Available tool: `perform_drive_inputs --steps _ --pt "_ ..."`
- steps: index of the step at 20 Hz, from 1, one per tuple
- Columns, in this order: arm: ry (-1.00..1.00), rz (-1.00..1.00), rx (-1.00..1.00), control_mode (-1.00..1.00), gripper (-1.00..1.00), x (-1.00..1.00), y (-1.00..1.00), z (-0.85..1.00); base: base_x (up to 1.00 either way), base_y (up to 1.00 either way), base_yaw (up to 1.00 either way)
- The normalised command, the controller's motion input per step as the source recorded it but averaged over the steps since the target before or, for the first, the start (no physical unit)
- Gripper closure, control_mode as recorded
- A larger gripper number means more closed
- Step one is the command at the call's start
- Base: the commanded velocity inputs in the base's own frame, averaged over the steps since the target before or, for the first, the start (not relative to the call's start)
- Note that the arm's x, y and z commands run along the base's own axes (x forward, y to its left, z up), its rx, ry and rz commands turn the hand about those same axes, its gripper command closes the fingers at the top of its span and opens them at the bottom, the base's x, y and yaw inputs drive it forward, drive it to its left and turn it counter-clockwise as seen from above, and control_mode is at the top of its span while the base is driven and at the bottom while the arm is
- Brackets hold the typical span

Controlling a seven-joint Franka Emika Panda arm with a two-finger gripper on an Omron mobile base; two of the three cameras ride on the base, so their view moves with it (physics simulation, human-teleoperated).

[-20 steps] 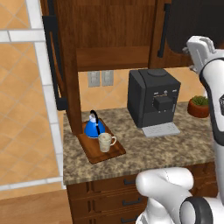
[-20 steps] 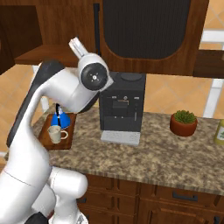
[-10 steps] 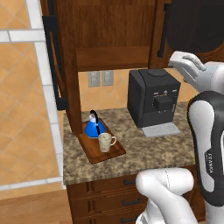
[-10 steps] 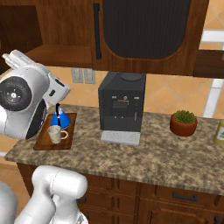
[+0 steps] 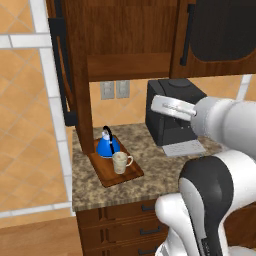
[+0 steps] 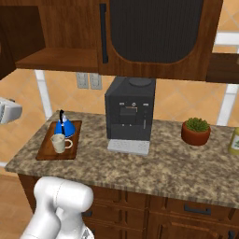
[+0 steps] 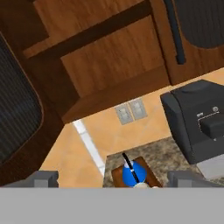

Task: Pick the kettle from the counter and place it on the tray. Then pick the mug from the cabinet and place it on the tray. Then close the cabinet doors.

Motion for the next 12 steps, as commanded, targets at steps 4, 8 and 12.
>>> perform_drive_inputs --steps 4,8,12 --pt "0.28 -0.09 -0.36 -1.0 -1.0 -0.58 0.93 0.0 0.0 0.0 0.0" --pt "0.23 -0.07 -0.35 -1.0 -1.0 -0.44 0.84 -0.02 0.0 0.0 0.0" --pt "-0.02 -0.01 -0.31 -1.0 -1.0 -0.04 0.94 -0.25 0.0 0.0 0.0"
